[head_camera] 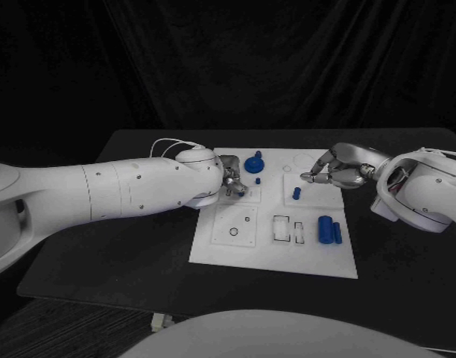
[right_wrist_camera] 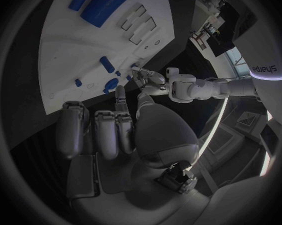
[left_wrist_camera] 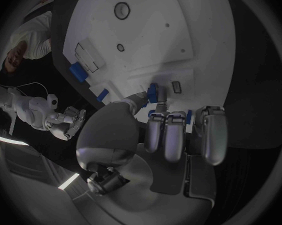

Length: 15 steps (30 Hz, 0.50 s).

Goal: Assemble the parts on the task board

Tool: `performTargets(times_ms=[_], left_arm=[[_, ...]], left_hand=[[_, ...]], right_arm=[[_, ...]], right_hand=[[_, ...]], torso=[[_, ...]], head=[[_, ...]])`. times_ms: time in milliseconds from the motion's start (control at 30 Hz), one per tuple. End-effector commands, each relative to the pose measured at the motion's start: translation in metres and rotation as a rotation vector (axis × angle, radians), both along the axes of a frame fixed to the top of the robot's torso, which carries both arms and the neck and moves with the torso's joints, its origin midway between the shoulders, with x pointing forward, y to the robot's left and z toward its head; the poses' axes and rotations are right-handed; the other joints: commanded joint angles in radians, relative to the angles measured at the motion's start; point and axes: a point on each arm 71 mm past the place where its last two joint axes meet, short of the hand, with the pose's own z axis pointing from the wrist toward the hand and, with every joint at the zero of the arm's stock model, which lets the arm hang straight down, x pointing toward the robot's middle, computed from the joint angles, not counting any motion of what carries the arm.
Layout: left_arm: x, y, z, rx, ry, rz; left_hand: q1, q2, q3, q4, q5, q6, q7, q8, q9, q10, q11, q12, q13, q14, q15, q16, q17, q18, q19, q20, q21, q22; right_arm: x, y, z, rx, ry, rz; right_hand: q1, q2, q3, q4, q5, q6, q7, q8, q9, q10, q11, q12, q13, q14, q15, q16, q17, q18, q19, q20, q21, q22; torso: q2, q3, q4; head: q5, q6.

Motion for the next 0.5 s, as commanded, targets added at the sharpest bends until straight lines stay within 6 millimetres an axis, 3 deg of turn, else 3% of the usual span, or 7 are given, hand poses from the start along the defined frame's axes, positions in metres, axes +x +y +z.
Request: performTargets(times_ms=[33,500], left_arm=[[-0.0055,-0.0038,-0.0079,0.008,0.046,-0.036],[-0.0053,-0.0037,-0.0084,0.012,0.052,-0.039]], left_hand=[[-0.008,-0.007,-0.011,0.015,-0.015,0.003,0.008,-0.005,-0.080,0.085,0.009,-0.006,0.245,0.106,0.007,0.003,0.263,0.015,0.016,0.007,-0.006,0.214],[-0.017,-0.007,-0.022,0.028,-0.023,0.003,0.009,-0.007,-0.092,0.081,0.011,-0.013,0.241,0.106,0.009,0.003,0.263,0.017,0.013,0.008,-0.011,0.212]], right_arm=[[-0.0004,-0.0011,-0.0021,-0.012,0.013,-0.010],[-0.0010,-0.0020,-0.0038,-0.014,0.018,-0.012]], right_hand=[[0.009,0.002,0.000,-0.004,0.006,0.006,0.000,0.006,0.001,0.043,-0.004,-0.005,0.141,0.080,-0.007,-0.003,0.161,0.012,0.002,0.005,-0.006,0.195],[0.012,0.002,0.001,-0.005,0.007,0.006,0.000,0.005,0.001,0.042,-0.004,-0.006,0.139,0.079,-0.007,-0.004,0.159,0.013,0.002,0.005,-0.007,0.194]], torso=[[0.000,-0.0002,0.0003],[0.000,0.0004,-0.0001]], head=[[0.001,0.000],[0.001,0.000]])
